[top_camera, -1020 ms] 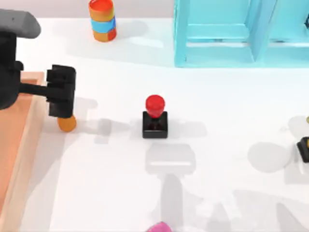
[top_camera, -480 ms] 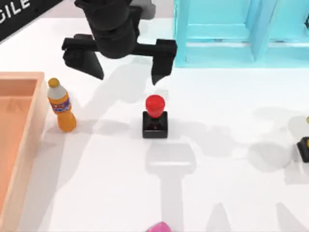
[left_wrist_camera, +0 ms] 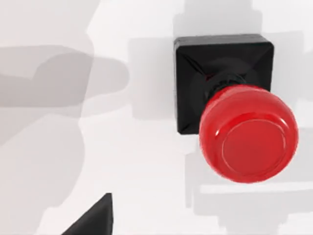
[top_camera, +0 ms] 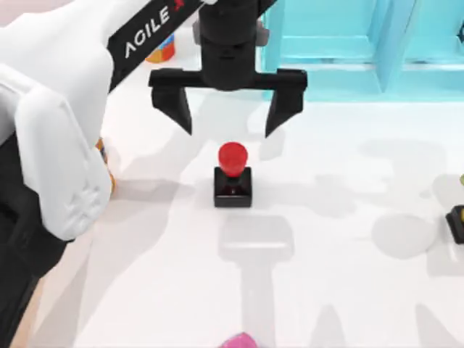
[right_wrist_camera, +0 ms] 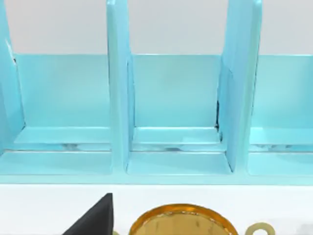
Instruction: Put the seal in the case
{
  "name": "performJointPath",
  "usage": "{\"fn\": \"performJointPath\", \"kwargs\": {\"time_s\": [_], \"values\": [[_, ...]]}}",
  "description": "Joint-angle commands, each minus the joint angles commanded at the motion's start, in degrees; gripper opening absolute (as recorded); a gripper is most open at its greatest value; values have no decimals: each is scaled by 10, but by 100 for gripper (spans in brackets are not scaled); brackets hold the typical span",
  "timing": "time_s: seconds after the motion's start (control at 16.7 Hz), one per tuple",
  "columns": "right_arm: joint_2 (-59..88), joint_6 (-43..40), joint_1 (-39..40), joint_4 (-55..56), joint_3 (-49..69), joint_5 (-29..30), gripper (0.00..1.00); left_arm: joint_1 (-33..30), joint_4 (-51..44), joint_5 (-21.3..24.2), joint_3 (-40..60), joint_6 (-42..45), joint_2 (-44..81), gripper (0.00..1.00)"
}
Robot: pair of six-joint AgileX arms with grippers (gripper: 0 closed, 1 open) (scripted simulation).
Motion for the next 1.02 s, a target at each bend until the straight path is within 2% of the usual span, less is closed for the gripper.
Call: {"fn": "performJointPath", "kwargs": {"time_s": [0.24,0.66,1.02], "values": [[0,0,0,0,0,0,100,-2,-38,0,73,-27,32,100],[0,0,0,0,0,0,100,1,-37,0,74,-28,31,100],[0,0,0,0,0,0,100,1,52,0,-38,-26,10,100]]}}
